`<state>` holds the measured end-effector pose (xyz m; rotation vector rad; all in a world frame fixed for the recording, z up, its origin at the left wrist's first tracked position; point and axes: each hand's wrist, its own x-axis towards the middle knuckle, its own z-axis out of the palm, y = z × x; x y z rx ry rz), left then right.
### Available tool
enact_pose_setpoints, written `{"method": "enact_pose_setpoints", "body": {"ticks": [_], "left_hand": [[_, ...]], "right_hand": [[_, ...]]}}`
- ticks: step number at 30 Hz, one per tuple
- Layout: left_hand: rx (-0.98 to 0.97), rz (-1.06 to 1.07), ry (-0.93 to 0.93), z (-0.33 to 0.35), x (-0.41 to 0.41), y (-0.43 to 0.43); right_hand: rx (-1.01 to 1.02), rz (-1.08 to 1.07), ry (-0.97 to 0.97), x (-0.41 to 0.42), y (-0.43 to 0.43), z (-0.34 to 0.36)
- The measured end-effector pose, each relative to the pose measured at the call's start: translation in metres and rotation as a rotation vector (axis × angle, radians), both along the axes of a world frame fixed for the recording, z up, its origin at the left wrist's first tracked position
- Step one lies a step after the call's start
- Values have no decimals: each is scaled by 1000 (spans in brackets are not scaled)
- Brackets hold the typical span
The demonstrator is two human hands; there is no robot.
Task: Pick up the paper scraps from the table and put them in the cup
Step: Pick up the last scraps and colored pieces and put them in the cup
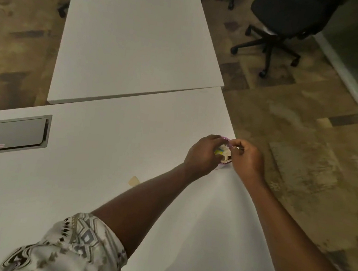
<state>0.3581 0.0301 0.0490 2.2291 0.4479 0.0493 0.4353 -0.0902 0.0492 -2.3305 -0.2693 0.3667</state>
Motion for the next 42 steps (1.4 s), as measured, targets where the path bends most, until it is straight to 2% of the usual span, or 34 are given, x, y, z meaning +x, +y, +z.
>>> {"method": "enact_pose_setpoints", "body": {"ticks": [7, 11, 13, 16, 20, 24, 27, 34, 42], "left_hand": [[50, -5, -75, 2, -19, 8], [90, 83, -126, -9, -54, 24], [88, 176, -79, -21, -82, 38], [98, 333, 31, -44, -134, 61], [161, 457, 203, -69, -197, 85], [184, 412, 301, -78, -228, 88], [221, 354, 326, -80, -229, 84], [307, 280, 374, -80, -215, 80], [370, 31, 382, -79, -227, 89]], "right_hand": [[43, 13, -94, -10, -1, 3], [110, 76, -207, -40, 2, 4], [164, 171, -243, -65, 2, -1], [185, 346, -198, -106, 1, -20], [25, 547, -236, -147, -9, -61], [-286, 752, -188, -167, -23, -99], [-407, 823, -231, -171, -32, -113], [-367, 856, -189, -162, -39, -120], [-350, 842, -191, -162, -41, -127]]}}
